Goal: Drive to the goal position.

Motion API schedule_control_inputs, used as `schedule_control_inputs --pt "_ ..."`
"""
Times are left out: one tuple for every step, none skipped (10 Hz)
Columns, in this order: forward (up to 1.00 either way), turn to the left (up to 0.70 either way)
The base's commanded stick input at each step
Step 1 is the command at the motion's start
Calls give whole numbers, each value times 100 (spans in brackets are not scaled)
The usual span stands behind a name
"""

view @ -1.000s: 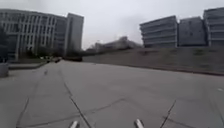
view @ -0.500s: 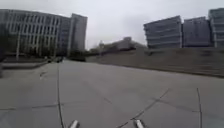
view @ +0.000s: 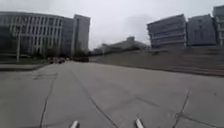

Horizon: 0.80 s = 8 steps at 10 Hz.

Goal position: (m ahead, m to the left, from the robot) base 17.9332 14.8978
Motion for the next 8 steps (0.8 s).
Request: schedule_control_inputs --pt "100 0" --pt "100 0" --pt "100 0" --pt "100 0" --pt "100 0" --pt "100 0" --pt "100 0" --pt "100 0"
